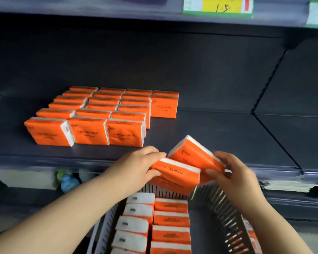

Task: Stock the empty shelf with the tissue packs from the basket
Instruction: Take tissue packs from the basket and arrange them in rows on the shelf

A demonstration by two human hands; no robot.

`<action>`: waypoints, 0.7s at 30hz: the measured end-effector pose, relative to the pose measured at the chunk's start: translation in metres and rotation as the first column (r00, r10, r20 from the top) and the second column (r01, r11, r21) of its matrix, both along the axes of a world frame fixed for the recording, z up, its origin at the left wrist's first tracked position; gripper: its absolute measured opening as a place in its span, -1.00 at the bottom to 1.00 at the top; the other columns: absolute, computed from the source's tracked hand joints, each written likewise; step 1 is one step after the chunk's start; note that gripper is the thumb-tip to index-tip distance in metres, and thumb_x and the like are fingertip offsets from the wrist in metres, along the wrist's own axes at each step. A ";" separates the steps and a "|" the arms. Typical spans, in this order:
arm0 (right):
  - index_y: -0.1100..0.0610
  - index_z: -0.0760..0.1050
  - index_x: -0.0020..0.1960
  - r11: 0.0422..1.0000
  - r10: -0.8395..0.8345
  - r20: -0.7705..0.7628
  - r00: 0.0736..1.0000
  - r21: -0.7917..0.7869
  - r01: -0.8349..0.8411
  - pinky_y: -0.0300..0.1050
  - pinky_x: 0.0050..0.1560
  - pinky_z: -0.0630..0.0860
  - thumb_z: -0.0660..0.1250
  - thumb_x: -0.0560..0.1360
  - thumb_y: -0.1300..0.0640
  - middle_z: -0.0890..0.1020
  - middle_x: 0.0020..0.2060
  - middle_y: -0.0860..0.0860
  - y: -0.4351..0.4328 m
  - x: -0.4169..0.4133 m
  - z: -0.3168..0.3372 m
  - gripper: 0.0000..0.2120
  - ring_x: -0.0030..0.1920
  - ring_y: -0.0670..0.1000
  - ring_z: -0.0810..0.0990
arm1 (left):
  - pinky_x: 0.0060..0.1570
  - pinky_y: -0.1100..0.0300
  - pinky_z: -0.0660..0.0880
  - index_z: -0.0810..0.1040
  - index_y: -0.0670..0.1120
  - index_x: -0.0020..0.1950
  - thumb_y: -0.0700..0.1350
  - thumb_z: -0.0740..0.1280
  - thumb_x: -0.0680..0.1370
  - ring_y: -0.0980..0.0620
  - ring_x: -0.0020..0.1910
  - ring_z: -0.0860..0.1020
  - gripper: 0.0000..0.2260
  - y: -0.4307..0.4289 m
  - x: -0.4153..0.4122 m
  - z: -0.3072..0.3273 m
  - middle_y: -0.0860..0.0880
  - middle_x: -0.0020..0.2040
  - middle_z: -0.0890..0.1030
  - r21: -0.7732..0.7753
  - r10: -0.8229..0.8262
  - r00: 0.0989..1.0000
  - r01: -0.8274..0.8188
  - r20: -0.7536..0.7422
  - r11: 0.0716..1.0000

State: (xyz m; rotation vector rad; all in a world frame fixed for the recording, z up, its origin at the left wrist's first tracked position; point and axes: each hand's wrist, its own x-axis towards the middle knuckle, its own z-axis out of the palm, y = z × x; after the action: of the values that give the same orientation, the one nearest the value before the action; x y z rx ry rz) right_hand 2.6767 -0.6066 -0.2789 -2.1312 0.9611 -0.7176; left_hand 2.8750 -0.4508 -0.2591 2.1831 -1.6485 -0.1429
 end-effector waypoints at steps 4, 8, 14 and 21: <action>-0.18 0.48 0.03 0.998 -0.052 0.032 0.998 -0.025 0.053 -0.43 -0.25 0.41 0.49 0.35 0.16 0.58 -0.19 -0.26 -0.021 0.014 0.014 -0.64 -0.19 -0.28 0.58 | 0.17 0.33 0.31 0.39 0.08 0.39 -0.02 0.36 0.51 0.18 0.19 0.40 -0.55 -0.025 0.013 0.006 0.21 0.26 0.39 -0.089 -0.023 1.000 0.022 -0.009 0.996; 0.01 0.51 0.15 0.992 -0.037 -0.093 0.995 -0.128 0.025 -0.24 -0.14 0.37 0.42 0.38 0.22 0.60 -0.13 -0.08 -0.055 0.052 0.035 -0.64 -0.14 -0.04 0.57 | 0.21 0.25 0.37 0.41 0.07 0.37 -0.03 0.37 0.51 0.16 0.18 0.42 -0.56 -0.044 0.024 0.007 0.21 0.26 0.39 -0.155 -0.013 1.000 0.014 0.008 0.988; 0.06 0.51 0.20 0.959 0.006 -0.285 0.959 -0.269 -0.086 -0.32 -0.13 0.27 0.32 0.38 0.23 0.58 0.09 0.10 -0.103 0.137 0.059 -0.61 0.10 0.11 0.52 | 0.23 0.25 0.35 0.41 0.05 0.38 -0.05 0.36 0.51 0.12 0.20 0.42 -0.57 -0.062 0.047 0.011 0.19 0.28 0.39 -0.209 0.048 0.997 -0.034 0.062 0.977; 0.05 0.43 0.30 0.954 -0.010 -0.408 0.913 -0.278 -0.114 -0.23 -0.03 0.36 0.25 0.44 0.19 0.42 0.20 0.15 -0.140 0.207 0.053 -0.58 0.14 0.15 0.49 | 0.11 0.06 0.50 0.49 0.02 0.31 -0.10 0.44 0.44 0.01 0.12 0.53 -0.57 -0.069 0.059 0.011 0.11 0.22 0.49 -0.195 0.071 0.991 -0.047 0.117 0.980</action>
State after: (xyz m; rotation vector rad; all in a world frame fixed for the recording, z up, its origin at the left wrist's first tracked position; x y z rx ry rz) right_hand 2.8835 -0.7464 -0.2256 -2.6315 1.0538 -0.4150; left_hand 2.9344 -0.5203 -0.2484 2.1271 -1.5872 0.1651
